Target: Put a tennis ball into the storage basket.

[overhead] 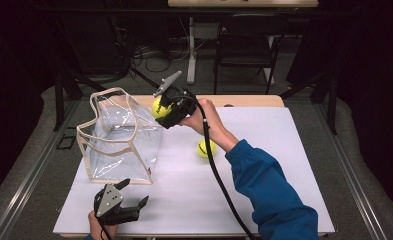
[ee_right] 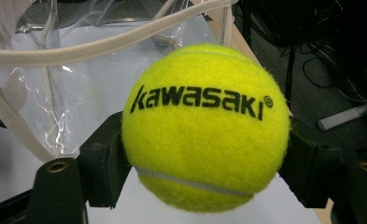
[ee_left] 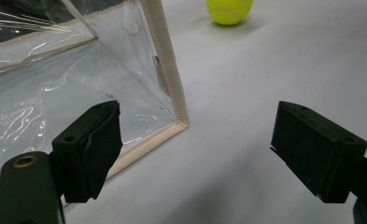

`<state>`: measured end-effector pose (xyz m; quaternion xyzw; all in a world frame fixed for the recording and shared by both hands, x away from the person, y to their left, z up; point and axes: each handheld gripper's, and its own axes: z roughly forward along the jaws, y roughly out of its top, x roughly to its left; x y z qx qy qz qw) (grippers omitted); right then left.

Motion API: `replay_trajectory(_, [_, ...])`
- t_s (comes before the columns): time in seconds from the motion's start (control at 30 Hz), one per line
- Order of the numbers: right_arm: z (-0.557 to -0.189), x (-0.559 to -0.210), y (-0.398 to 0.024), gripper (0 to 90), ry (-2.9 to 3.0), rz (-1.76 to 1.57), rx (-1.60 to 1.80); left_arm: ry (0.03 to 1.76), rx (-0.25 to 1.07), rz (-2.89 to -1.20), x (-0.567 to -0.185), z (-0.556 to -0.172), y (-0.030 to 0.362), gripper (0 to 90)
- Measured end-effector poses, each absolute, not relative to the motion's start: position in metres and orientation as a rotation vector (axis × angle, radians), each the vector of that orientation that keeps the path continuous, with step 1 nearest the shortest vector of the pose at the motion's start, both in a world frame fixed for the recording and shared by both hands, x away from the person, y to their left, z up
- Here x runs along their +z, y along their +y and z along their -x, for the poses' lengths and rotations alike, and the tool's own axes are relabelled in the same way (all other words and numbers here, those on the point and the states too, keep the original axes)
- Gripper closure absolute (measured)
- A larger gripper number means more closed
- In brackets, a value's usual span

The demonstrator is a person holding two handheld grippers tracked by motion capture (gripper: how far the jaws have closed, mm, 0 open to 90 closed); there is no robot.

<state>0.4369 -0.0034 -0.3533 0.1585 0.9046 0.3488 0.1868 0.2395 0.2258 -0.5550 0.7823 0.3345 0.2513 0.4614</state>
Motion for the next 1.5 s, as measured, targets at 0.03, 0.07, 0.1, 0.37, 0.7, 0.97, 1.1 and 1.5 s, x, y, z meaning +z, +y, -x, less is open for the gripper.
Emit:
replay_trajectory(0.03, [-0.437,-0.353,-0.003,25.9,2.547,-0.446,0.982,0.823,0.618,-1.925,-0.555,-0.239,0.226,16.1])
replay_trajectory(0.07, [-0.438,-0.352,-0.002,25.9,2.549,-0.446,0.984,0.825,0.616,-1.921,-0.555,-0.239,0.226,16.1])
replay_trajectory(0.1, [-0.438,-0.352,-0.002,25.9,2.549,-0.446,0.984,0.825,0.616,-1.921,-0.555,-0.239,0.226,16.1])
replay_trajectory(0.37, [-0.441,-0.347,0.005,25.9,2.553,-0.438,0.978,0.826,0.618,-1.922,-0.555,-0.239,0.226,16.1])
replay_trajectory(0.7, [-0.441,-0.343,0.013,25.9,2.555,-0.430,0.969,0.825,0.616,-1.920,-0.555,-0.239,0.226,16.1])
replay_trajectory(0.97, [-0.443,-0.340,0.018,25.9,2.557,-0.432,0.967,0.823,0.615,-1.921,-0.555,-0.239,0.226,16.1])
replay_trajectory(1.1, [-0.443,-0.340,0.019,25.9,2.557,-0.428,0.962,0.820,0.616,-1.919,-0.555,-0.239,0.226,16.1])
replay_trajectory(1.5, [-0.445,-0.338,0.027,25.8,2.557,-0.421,0.967,0.820,0.612,-1.918,-0.555,-0.239,0.226,16.1])
